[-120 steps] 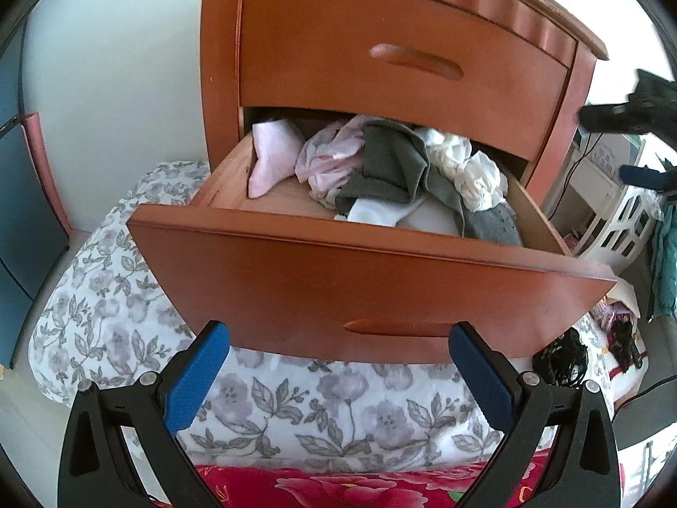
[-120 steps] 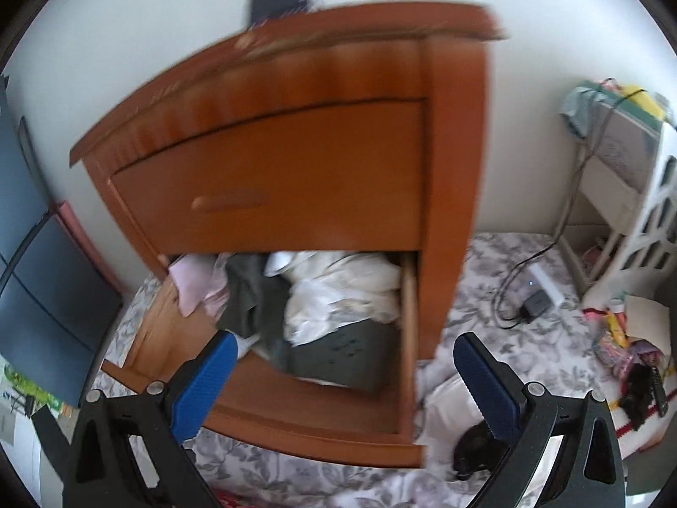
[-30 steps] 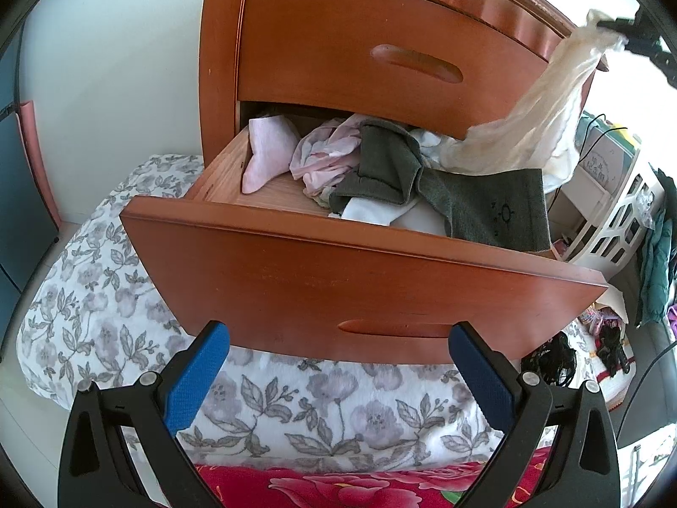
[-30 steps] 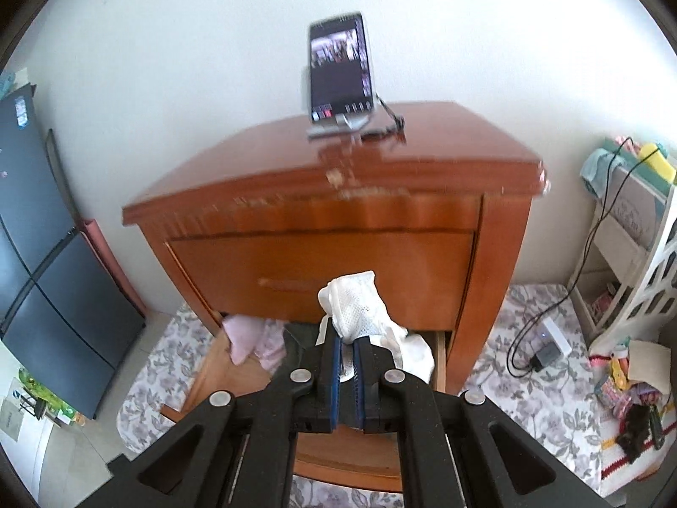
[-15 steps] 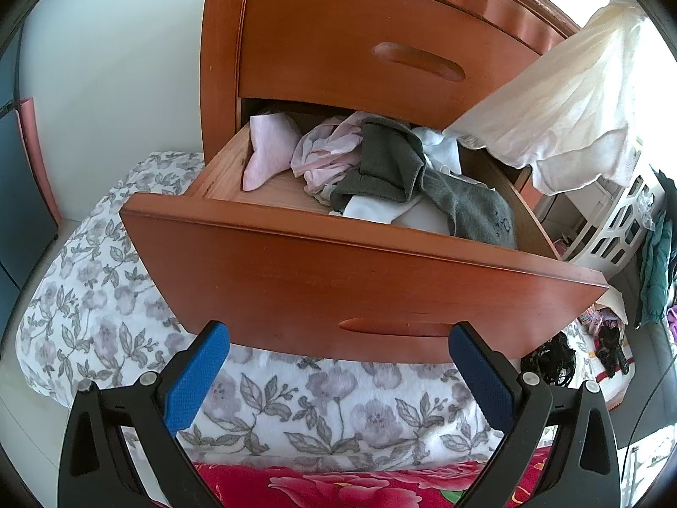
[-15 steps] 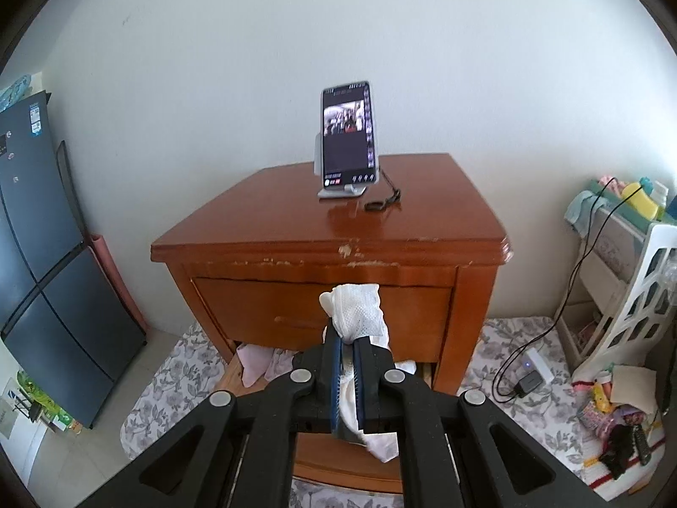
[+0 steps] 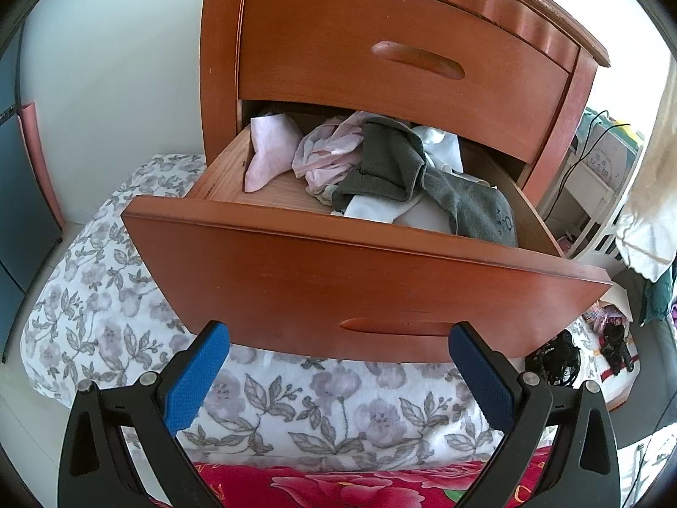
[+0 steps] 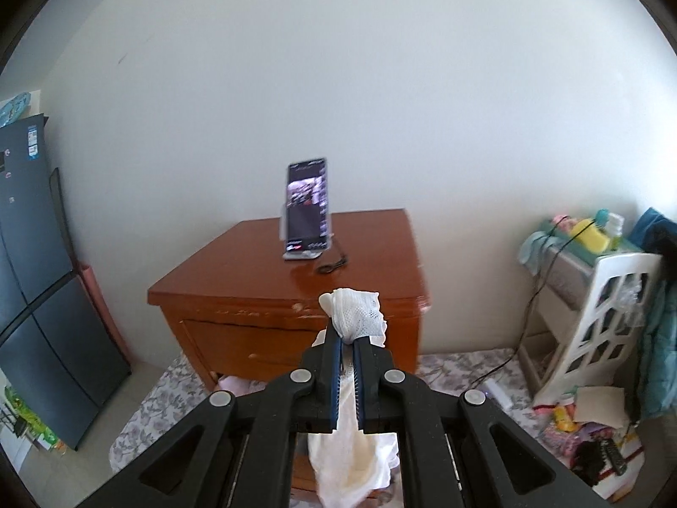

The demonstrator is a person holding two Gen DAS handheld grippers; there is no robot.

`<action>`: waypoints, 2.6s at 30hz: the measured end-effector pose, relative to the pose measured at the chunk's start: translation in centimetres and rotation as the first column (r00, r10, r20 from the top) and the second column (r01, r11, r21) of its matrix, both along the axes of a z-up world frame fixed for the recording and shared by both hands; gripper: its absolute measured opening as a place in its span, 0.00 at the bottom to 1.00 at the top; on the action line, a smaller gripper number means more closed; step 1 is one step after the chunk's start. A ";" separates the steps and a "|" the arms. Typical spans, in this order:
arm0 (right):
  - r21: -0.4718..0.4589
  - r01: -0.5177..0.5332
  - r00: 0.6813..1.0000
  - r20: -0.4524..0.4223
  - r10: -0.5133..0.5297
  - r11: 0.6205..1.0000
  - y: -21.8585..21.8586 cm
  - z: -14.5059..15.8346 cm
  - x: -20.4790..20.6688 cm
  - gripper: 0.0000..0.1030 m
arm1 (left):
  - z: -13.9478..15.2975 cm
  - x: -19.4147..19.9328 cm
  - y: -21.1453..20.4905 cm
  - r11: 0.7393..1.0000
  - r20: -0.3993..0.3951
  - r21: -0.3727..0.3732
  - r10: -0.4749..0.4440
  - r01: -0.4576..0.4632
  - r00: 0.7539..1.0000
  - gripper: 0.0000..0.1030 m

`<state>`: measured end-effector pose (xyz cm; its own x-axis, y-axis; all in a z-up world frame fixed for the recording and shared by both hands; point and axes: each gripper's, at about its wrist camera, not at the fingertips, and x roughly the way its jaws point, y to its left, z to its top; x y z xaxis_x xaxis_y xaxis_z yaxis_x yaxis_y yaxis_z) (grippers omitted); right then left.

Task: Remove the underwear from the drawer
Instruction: 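Carry the white cloth over the bed and release it onto the pile, then move the right gripper into the drawer toward the grey cloth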

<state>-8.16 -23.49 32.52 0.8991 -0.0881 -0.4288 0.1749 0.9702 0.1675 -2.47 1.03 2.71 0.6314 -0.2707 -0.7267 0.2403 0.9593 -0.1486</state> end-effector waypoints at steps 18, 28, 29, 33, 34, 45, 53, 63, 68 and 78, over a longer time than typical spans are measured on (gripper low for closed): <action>0.042 0.173 0.956 -0.250 -0.157 0.984 -8.4 -11.1 -1.6 0.05 | 0.4 -0.5 -0.4 0.999 0.033 0.035 0.002 -0.003 0.999 1.00; 0.071 0.224 0.883 -0.437 -0.172 0.972 -11.0 -21.5 0.8 0.05 | 3.2 -1.7 0.0 1.000 0.164 -0.006 -0.024 0.025 0.986 1.00; 0.080 0.231 0.872 -0.458 -0.170 0.970 -11.4 -22.7 1.1 0.05 | 3.8 -1.8 0.1 1.000 0.190 -0.007 -0.022 0.024 0.981 1.00; 0.119 0.256 0.825 -0.543 -0.153 0.959 -12.3 -27.1 2.4 0.09 | 5.5 -0.9 0.5 1.000 0.250 -0.029 0.002 0.005 0.968 1.00; 0.124 0.262 0.817 -0.556 -0.152 0.957 -12.4 -27.8 2.5 0.09 | 5.7 -0.5 0.5 0.999 0.255 -0.032 0.007 0.001 0.967 1.00; 0.124 0.244 0.750 -0.652 -0.106 0.962 -11.8 -32.6 3.8 0.60 | 4.6 1.8 -0.2 0.999 0.238 -0.032 0.006 0.001 0.971 1.00; 0.101 0.198 0.780 -0.619 -0.094 0.975 -10.0 -30.8 4.7 0.93 | 3.9 2.6 -0.3 0.999 0.199 -0.033 -0.023 0.030 0.980 1.00; 0.015 0.099 0.867 -0.492 -0.079 0.995 -4.9 -24.7 7.6 1.00 | 3.4 3.6 0.4 0.998 0.168 -0.044 -0.033 0.041 0.985 1.00; -0.004 0.012 0.876 -0.483 -0.013 1.000 -1.0 -23.6 9.8 1.00 | 3.0 3.8 0.4 0.998 0.147 -0.032 -0.052 0.057 0.988 1.00; -0.025 -0.151 0.843 -0.526 0.115 0.988 5.7 -24.2 13.9 1.00 | 2.9 3.8 0.9 1.000 0.147 0.028 -0.016 0.012 0.989 1.00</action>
